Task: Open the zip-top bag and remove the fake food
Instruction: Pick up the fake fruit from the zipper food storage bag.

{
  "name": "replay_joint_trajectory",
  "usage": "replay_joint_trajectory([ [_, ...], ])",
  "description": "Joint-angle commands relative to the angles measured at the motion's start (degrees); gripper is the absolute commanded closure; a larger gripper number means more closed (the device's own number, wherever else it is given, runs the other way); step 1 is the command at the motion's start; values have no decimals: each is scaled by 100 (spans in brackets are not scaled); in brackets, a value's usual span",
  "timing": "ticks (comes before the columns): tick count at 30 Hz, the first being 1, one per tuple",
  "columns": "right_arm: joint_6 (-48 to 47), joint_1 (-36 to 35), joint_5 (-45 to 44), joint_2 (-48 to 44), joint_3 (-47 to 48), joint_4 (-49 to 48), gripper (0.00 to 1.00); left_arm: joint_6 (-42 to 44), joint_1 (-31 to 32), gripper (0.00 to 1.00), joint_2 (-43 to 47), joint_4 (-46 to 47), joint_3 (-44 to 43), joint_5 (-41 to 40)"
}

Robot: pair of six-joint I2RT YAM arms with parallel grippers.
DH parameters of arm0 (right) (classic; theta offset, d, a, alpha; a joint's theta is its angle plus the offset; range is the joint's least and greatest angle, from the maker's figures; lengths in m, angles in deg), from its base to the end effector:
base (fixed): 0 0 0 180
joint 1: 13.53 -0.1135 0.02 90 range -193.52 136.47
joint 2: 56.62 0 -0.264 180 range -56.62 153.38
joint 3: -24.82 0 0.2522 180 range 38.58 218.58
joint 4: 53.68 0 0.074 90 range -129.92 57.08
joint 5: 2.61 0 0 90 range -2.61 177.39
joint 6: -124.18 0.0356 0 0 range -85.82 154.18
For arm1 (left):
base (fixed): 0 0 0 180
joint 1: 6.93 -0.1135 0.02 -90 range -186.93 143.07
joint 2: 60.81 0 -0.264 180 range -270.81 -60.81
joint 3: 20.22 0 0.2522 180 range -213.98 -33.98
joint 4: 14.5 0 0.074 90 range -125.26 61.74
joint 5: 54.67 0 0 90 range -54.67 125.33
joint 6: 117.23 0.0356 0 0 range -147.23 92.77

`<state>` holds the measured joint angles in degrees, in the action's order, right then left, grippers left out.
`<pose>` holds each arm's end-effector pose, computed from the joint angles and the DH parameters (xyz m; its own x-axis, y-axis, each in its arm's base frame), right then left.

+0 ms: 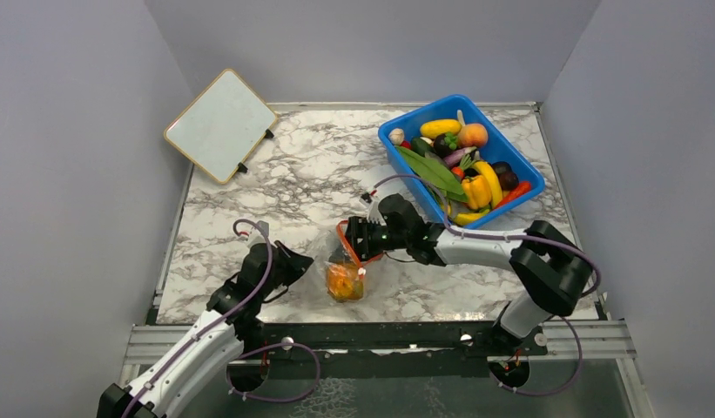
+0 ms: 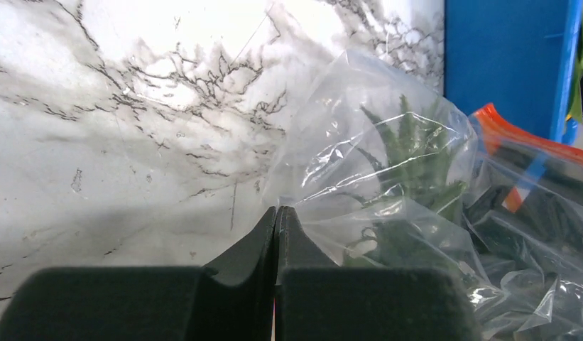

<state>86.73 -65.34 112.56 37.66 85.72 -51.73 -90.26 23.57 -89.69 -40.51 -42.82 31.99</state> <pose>0.1964 0.2742 0.1766 -0.9524 -0.0486 -0.3008 -0.2791 0.5353 0.7972 0.1149 -0.0653 0.1549 -0.6225 -0.6659 -0.4111 -0.1997 0.6431 -0.7393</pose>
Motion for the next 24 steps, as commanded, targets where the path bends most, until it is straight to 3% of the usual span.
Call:
replay_joint_trajectory([
  [1,-212,-32,-393,-628,-343,151,50,-20,-5,100,271,-717,-119,-586],
  [6,-322,-18,-759,-1295,-713,113,50,69,-9,100,170,-924,-275,-738],
  [11,-859,-18,-538,-1848,-1077,-857,49,164,-8,100,-64,-906,-390,-747],
  [20,-1976,-13,2482,-1360,-972,-1327,50,503,-10,100,-286,-789,-740,-837],
  [24,-1969,-16,3075,-1495,-1210,-1739,51,613,-16,100,-386,-1019,-851,-1072],
])
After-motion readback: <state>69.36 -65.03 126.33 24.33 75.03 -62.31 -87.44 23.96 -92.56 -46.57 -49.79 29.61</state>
